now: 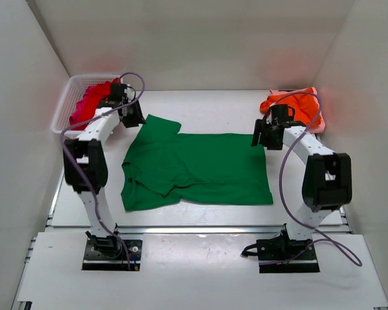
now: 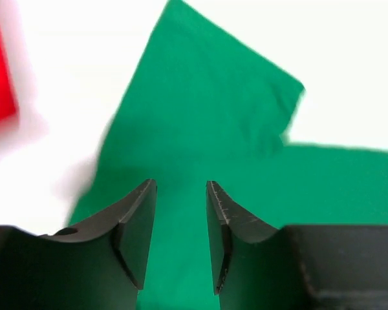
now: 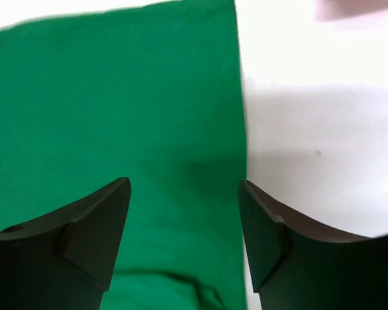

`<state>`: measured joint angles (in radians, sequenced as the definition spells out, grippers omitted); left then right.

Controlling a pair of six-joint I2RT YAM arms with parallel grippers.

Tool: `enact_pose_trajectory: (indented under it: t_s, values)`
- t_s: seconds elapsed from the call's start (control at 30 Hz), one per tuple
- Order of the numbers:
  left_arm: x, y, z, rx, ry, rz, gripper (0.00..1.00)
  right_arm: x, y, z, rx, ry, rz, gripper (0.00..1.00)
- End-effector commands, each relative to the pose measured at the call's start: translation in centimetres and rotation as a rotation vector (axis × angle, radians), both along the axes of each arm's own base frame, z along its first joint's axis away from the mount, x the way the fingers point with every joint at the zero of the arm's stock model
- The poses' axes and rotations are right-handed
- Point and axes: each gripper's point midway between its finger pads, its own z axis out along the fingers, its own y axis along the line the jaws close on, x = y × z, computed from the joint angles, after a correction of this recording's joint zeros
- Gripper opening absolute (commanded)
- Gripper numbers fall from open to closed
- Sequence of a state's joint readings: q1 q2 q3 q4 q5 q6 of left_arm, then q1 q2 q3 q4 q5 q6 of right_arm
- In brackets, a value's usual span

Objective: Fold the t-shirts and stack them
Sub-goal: Grap the side of the flattened tshirt furthest away from the robot with both arms

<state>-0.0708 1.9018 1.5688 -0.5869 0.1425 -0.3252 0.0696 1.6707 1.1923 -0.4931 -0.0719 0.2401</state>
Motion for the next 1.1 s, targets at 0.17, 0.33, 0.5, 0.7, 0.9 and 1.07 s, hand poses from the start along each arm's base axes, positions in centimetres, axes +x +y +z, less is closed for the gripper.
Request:
enact_pose_trajectory:
  t_s: [0.17,0.33,0.5,0.7,0.9,1.07]
  values:
    - [10.9,-0.2,-2.3,0.074,-0.126,0.005,0.51,6.7,-0.8,0.0,0.015,-0.112,-0.113,0.69]
    - [14.2,-1.3,-5.1,0.126,-0.107,-0.019,0.53,8.4,-1.0,-1.0,-0.005,-0.092,-0.116,0.7]
    - [15.2,-1.3,-6.1,0.143,-0.07,-0.002,0.6,9.3,-0.8,-1.3,-0.014,-0.082,-0.102,0.71]
    - [14.6,-0.7,-7.2,0.131,-0.025,0.008,0.75,9.3,-0.8,-2.2,-0.006,-0.067,-0.106,0.7]
    - [12.2,-1.5,-9.3,0.108,0.078,-0.037,0.76,9.6,-0.3,-2.0,-0.01,-0.069,-0.085,0.71]
    - [11.0,-2.9,-10.4,0.088,0.13,-0.112,0.51,9.8,-0.4,-2.4,-0.005,-0.066,-0.089,0.71]
